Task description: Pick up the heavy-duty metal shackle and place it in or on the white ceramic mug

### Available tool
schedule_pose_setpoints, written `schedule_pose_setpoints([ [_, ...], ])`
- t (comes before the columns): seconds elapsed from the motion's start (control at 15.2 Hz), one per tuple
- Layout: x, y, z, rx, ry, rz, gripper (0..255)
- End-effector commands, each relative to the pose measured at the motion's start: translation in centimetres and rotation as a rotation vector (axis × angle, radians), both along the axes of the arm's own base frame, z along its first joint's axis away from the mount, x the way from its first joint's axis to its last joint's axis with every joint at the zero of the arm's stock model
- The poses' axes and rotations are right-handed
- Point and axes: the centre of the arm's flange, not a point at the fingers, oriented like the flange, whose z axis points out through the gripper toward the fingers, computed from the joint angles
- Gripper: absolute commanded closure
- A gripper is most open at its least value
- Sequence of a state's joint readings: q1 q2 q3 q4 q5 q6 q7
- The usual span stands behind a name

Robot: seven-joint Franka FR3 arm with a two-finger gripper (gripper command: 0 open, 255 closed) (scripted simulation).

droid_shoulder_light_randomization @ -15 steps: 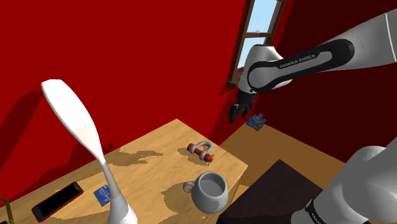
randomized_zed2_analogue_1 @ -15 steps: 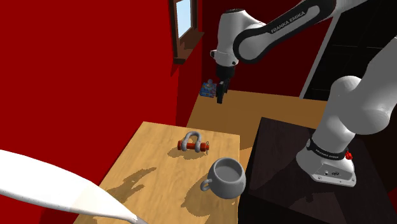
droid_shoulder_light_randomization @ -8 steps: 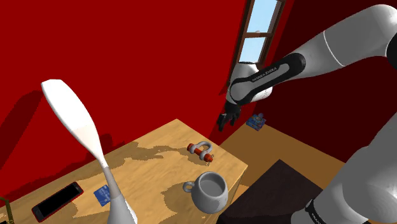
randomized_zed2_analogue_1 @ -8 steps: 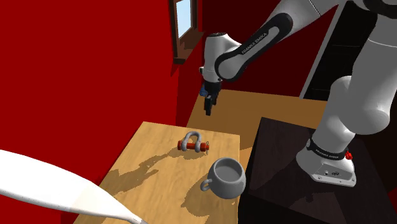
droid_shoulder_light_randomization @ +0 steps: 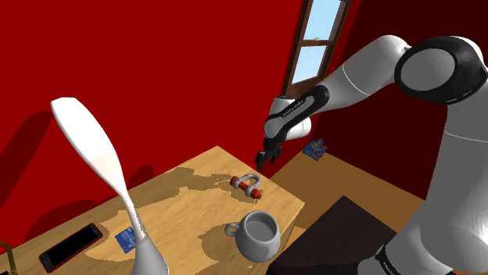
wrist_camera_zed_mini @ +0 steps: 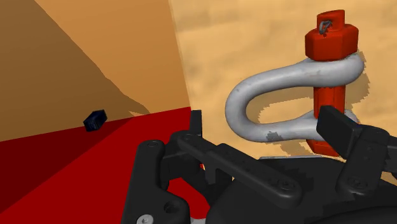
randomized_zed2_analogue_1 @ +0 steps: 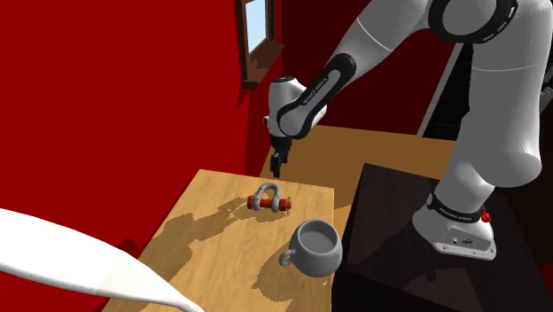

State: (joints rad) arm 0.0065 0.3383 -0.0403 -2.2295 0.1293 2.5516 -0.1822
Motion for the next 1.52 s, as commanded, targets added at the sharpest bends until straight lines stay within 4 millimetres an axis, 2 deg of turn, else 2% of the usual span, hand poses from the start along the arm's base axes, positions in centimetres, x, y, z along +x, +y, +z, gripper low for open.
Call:
schedule_pose_setpoints([
  [0.0, 1.5, 0.1, -2.3, 0.008, 0.004, 0.005, 0],
  [0.2, 3.4, 0.2, -5.8, 0.02, 0.01, 0.012, 0],
  [0.26, 3.7, 0.3, -6.2, 0.021, 0.011, 0.013, 0],
  [0.73, 3.6, 0.6, -10.2, 0.021, 0.011, 0.013, 0],
  [1.25, 3.6, 0.6, -10.2, 0.021, 0.011, 0.013, 0],
  [1.32, 3.6, 0.6, -10.2, 0.021, 0.011, 0.013, 255],
  [1.45, 3.6, 0.6, -10.1, 0.021, 0.011, 0.013, 255],
])
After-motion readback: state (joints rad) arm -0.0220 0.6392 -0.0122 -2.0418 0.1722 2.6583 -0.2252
